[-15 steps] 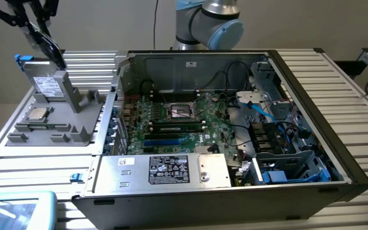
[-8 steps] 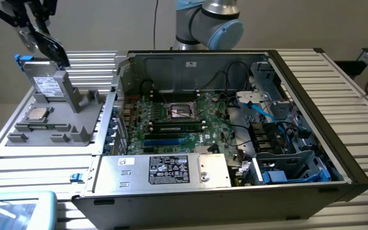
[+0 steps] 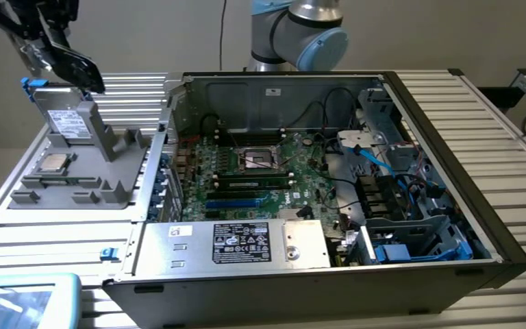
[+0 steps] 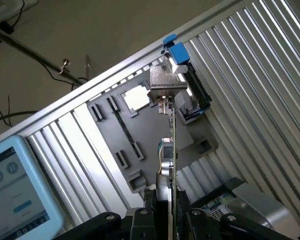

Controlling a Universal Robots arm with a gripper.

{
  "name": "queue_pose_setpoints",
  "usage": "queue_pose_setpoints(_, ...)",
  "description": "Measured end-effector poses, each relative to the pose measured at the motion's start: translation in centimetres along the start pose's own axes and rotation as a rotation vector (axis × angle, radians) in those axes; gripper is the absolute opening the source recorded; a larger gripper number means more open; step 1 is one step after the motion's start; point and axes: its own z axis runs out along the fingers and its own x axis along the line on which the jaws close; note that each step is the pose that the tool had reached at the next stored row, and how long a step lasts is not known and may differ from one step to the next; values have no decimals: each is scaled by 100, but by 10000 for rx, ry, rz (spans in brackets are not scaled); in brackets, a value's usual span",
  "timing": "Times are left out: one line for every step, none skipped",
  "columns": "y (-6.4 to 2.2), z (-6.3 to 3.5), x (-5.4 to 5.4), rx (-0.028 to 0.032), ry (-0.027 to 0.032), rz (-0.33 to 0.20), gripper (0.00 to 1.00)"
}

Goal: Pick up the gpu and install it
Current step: 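Pick up the gpu and move the gpu toward the slot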

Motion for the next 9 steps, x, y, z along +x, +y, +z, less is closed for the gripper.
queue_pose_setpoints(0, 0, 0, 3, 9, -180, 27)
queue_pose_setpoints(0, 0, 0, 6, 19, -371, 27)
queue_pose_setpoints(0, 0, 0, 8, 30, -550, 27)
queue_pose_setpoints(0, 0, 0, 11, 39, -730, 27)
queue_pose_setpoints(0, 0, 0, 14, 48, -909, 27)
queue_pose_setpoints(0, 0, 0, 17, 57, -1089, 27)
queue_pose_setpoints(0, 0, 0, 20, 67, -1268, 27)
queue_pose_setpoints(0, 0, 0, 23, 78, -1464, 27)
queue_pose_setpoints(0, 0, 0, 26, 87, -1644, 27)
